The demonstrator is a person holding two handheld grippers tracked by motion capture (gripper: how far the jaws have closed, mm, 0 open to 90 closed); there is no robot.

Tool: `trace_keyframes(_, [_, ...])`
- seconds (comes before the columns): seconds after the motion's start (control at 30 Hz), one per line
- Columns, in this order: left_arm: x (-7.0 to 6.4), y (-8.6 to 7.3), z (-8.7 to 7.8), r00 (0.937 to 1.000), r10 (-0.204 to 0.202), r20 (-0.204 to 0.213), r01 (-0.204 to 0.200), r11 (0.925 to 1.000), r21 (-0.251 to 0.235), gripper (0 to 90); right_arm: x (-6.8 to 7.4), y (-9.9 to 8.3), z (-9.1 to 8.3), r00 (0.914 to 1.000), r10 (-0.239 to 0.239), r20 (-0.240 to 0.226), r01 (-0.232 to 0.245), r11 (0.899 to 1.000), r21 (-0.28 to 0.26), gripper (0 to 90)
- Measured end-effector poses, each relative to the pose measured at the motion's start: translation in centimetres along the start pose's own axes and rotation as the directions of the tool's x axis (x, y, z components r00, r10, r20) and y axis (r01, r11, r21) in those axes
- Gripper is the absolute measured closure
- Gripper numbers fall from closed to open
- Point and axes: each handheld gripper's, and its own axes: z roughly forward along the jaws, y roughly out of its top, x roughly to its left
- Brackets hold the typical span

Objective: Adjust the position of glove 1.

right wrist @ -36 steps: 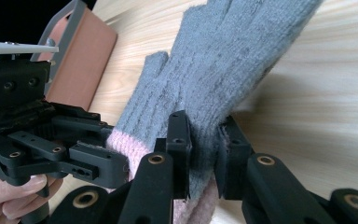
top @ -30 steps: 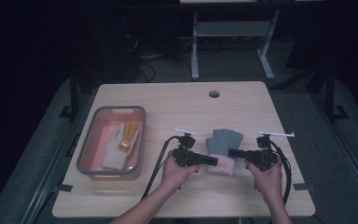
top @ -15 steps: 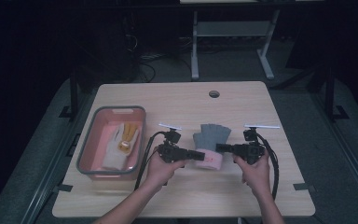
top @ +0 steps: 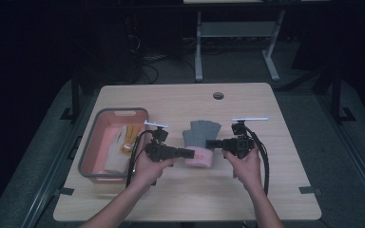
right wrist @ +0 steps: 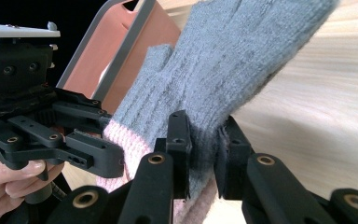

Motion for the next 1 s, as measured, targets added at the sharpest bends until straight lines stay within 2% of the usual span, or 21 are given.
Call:
trace_keyframes(0.47, [0.6, 0.1, -2.6, 0.9995, -0.013, -0.030, 0.012, 0.9996, -0.025, 64.5, 1.7, 1.4, 1.9, 0.9992, -0.021, -0.033, 0.022, 0.999, 0.028, 77.8])
trace_keyframes(0.63, [0.7, 0.2, -3.1, 0.9994, -0.016, -0.030, 0.016, 0.9995, -0.028, 64.5, 1.9, 1.7, 2.3, 0.9989, -0.015, -0.045, 0.016, 0.999, 0.035, 77.8])
trace_keyframes(0.73, [1.0, 0.2, -3.4, 0.9994, -0.005, -0.034, 0.004, 0.9995, -0.031, 64.5, 2.2, 1.9, 2.6, 0.9987, -0.021, -0.047, 0.022, 0.999, 0.038, 77.8])
trace_keyframes(1.0, [1.3, 0.3, -4.9, 0.9989, -0.020, -0.042, 0.018, 0.9986, -0.050, 64.5, 3.3, 2.8, 3.5, 0.9977, -0.035, -0.058, 0.038, 0.998, 0.055, 77.8])
